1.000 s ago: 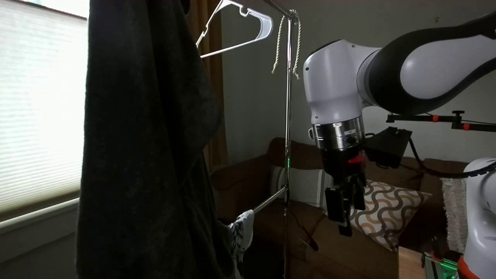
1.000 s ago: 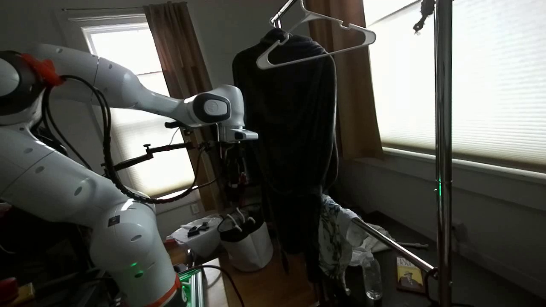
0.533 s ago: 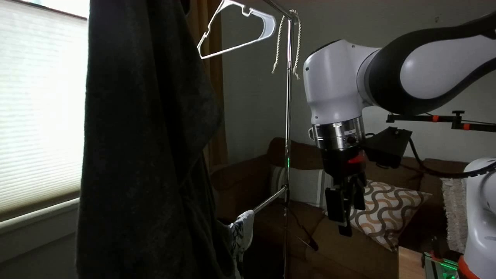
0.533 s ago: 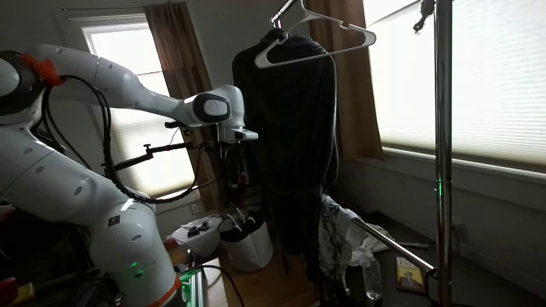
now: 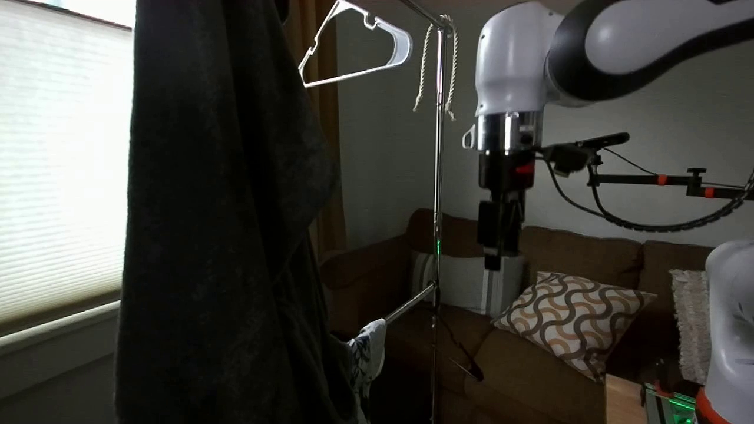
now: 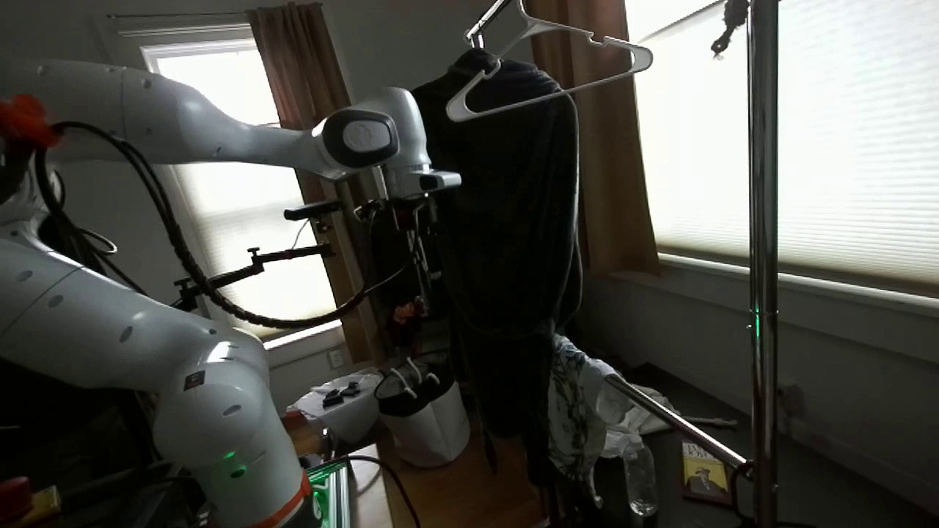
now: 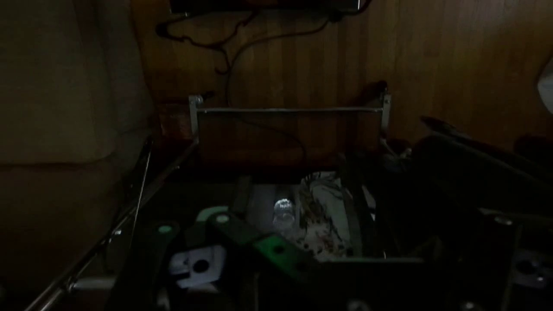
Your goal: Put the white cord on the bottom rail of the stand.
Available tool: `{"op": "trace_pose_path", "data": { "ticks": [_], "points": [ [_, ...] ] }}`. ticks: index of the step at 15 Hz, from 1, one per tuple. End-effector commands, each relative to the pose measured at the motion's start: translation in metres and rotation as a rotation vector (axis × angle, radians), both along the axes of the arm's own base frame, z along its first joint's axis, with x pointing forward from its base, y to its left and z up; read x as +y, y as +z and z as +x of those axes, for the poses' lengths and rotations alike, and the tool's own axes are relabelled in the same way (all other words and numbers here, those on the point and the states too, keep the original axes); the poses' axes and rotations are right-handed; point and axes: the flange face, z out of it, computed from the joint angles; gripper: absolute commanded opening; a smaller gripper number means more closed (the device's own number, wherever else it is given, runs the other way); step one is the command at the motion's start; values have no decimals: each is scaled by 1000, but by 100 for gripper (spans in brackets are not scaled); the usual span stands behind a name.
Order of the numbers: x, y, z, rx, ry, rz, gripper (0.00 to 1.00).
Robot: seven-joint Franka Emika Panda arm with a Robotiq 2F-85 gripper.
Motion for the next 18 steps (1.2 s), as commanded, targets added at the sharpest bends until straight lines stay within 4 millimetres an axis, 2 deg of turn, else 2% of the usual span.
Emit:
{"op": "trace_pose_path", "data": {
  "ticks": [1,3,5,7,8,10,11,12,13,16,18],
  "points": [
    [-55,65,7,-105,62,58,100],
    [-88,105,5,-176,86,104,100],
    [-122,148,-9,-275,98,146,100],
    [-142,183,-20,-334,44,192,100],
    [-131,160,-3,-308,55,159,100],
    [-145,184,-15,-348,39,178,100],
    [-145,188,-19,-356,39,179,100],
    [-144,182,-16,-381,-12,192,100],
    [-147,190,-17,-415,-40,248,100],
    [-179,248,-25,-600,-66,317,100],
    [-208,296,-38,-727,-46,328,100]
  ]
}}
